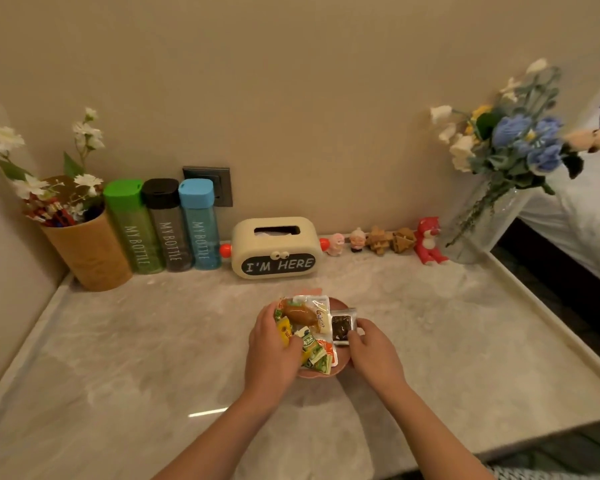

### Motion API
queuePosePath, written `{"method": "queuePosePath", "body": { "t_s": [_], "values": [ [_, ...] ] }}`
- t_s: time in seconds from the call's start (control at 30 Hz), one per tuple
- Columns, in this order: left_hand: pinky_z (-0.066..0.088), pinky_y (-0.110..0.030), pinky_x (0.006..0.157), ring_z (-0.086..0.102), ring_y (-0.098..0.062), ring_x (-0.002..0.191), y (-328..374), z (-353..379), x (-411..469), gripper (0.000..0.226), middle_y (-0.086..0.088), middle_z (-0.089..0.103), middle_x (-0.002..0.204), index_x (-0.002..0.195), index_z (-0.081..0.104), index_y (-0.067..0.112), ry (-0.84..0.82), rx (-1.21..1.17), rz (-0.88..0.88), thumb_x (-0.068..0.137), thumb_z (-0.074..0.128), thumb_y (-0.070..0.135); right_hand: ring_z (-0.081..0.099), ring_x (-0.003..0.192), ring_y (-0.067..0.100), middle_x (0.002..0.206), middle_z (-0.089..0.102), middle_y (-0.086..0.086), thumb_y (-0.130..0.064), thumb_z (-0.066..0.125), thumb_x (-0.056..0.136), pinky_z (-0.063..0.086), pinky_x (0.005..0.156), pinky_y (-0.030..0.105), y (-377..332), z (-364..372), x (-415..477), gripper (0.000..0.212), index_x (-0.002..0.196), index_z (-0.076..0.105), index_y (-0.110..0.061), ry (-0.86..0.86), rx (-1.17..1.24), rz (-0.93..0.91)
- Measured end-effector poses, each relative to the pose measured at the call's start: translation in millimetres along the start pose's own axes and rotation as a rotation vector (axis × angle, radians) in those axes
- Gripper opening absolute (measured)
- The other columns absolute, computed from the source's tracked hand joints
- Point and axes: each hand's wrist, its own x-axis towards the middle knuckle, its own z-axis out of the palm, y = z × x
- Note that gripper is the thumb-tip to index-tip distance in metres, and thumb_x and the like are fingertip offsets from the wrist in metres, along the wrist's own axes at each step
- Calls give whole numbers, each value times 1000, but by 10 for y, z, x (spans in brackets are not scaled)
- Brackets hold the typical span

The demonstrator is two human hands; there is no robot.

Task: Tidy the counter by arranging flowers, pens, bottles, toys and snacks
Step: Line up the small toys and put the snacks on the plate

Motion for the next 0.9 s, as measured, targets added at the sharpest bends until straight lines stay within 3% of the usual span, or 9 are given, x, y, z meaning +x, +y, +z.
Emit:
{"method": "queuePosePath", "body": {
  "t_s": [0.13, 0.33, 0.63, 0.8, 0.9],
  "values": [
    [40, -42, 108, 41, -16, 131, 291, 465, 29, 67, 5, 41, 145, 146, 29, 27, -43, -19, 21, 87, 60, 17, 64, 94, 21, 109, 69, 3, -26, 43, 97, 42, 69, 31, 332, -388, 195, 27, 118, 60, -21, 51, -17, 20],
    [43, -41, 105, 44, -14, 127, 833, 1313, 27, 65, 6, 44, 142, 144, 32, 28, -53, -39, 33, 85, 59, 17, 62, 104, 22, 116, 68, 3, -29, 43, 98, 41, 73, 31, 895, -1125, 629, 30, 122, 59, -23, 65, -49, 24],
    [43, -34, 104, 47, -13, 126, 1417, 2583, 119, 65, 6, 43, 142, 144, 30, 30, -113, -44, 24, 87, 56, 12, 55, 88, 14, 110, 69, 0, -25, 39, 95, 42, 71, 31, 1789, -2105, 1293, 31, 114, 63, -27, 33, -95, 36],
    [42, -32, 104, 44, -13, 130, 1672, 3148, 188, 64, 4, 40, 147, 146, 24, 27, -184, -39, -8, 90, 46, 4, 62, 94, 17, 105, 71, -2, -35, 39, 95, 51, 83, 35, 2175, -2540, 1539, 30, 108, 65, -27, -13, -105, 3],
    [44, -34, 103, 47, -14, 128, 1770, 3372, 257, 63, 2, 42, 146, 145, 25, 27, -196, -22, -5, 90, 45, 3, 61, 84, 14, 100, 71, -1, -36, 40, 97, 50, 76, 31, 2328, -2683, 1710, 31, 116, 62, -26, -10, -149, -35]
  ]
}}
